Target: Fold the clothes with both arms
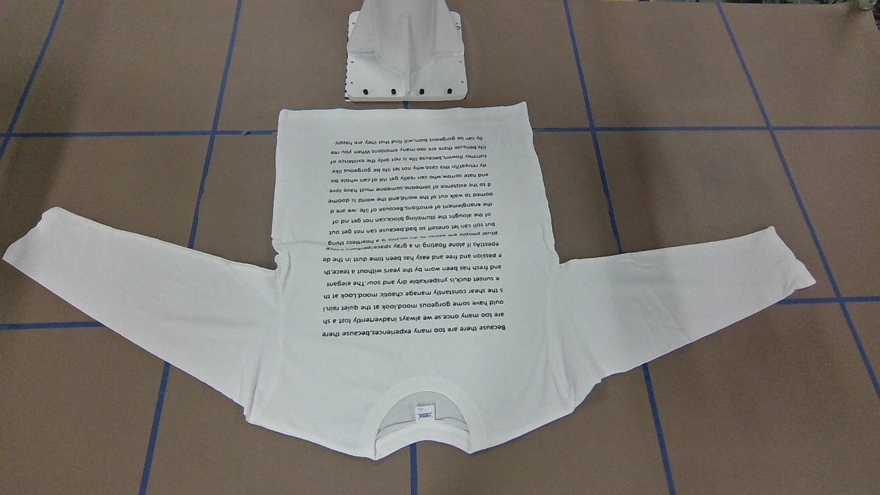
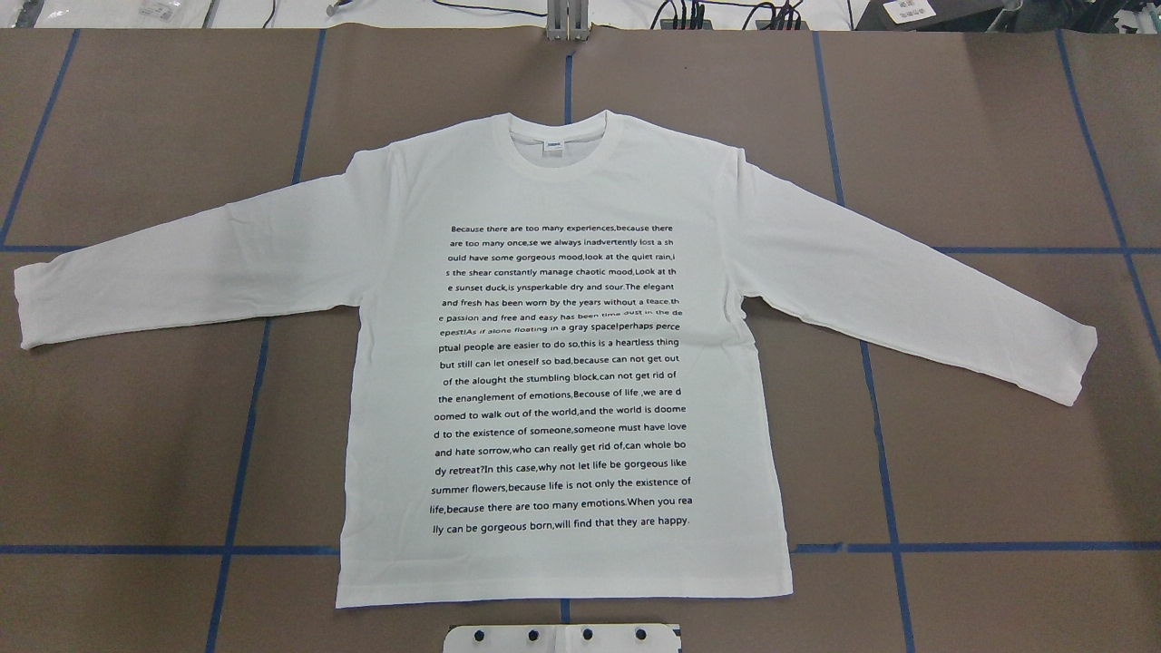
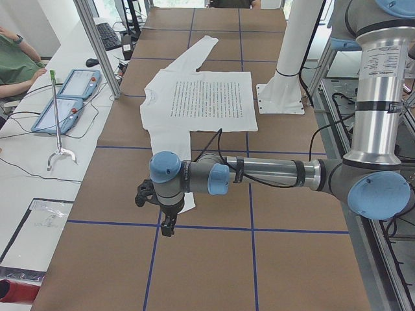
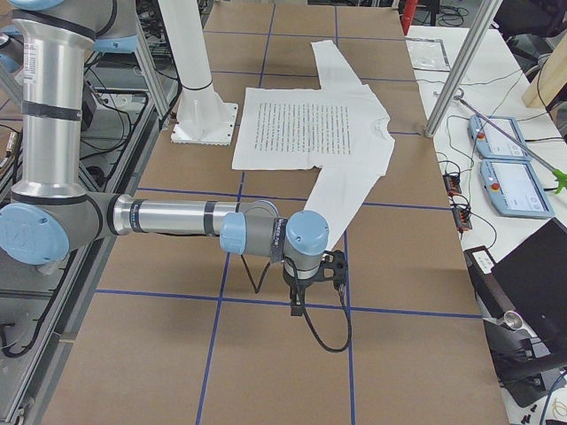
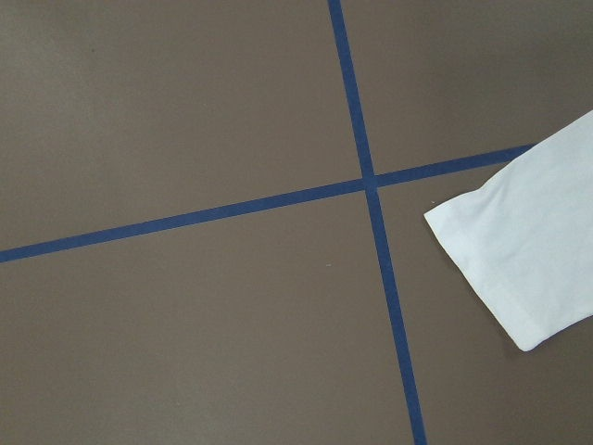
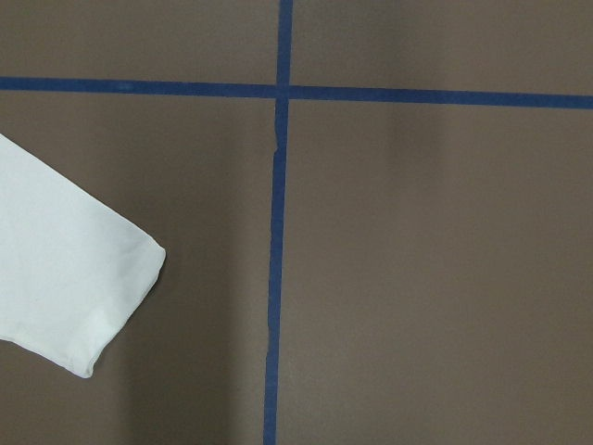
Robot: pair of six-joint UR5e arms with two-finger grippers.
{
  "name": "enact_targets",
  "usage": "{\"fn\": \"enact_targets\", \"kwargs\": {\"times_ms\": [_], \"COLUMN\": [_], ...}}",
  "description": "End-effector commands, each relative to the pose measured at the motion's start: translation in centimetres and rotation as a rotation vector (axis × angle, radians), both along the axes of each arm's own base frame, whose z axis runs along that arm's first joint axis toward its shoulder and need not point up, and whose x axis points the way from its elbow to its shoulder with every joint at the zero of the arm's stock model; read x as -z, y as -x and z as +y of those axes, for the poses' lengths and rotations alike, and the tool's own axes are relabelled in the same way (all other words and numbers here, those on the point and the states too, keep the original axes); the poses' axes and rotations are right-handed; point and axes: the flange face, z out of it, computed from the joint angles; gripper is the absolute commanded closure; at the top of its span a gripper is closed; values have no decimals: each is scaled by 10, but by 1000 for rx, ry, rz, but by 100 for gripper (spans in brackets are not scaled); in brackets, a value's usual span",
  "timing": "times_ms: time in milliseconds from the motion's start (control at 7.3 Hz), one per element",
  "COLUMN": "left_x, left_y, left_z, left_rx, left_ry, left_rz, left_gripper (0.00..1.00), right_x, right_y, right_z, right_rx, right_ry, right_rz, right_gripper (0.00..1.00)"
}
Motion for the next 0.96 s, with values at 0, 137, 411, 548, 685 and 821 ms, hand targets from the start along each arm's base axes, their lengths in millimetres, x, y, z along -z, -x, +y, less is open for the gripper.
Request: {"fn": "enact_targets", "kwargs": {"times_ms": [0,137,411,548,685,821], "left_x": [0,1,11,23,25,36], "left_y": [1,0,0,0,0,-4], "left_z": [1,0,-10,-18,-20,-28], "left_rx": [0,-1,2,4,2,-4], "left_ry": [-3,-4,-26,-60,-70,-122], "left_rz": [1,1,-4,0,3,4], "left_gripper": [0,0,0,0,0,0], "right_x": [2,2,7,12,27,40], "right_y": [0,0,1,3,7,20], "right_z": [0,0,-8,-13,-29,-47], "right_rx": [1,-3,-7,-6,3,31], "right_ry": [-7,0,-7,-16,-83,-132], "right_rz": [0,-3,-6,-8,-7,-11], "right_gripper": [0,0,0,0,0,0]}}
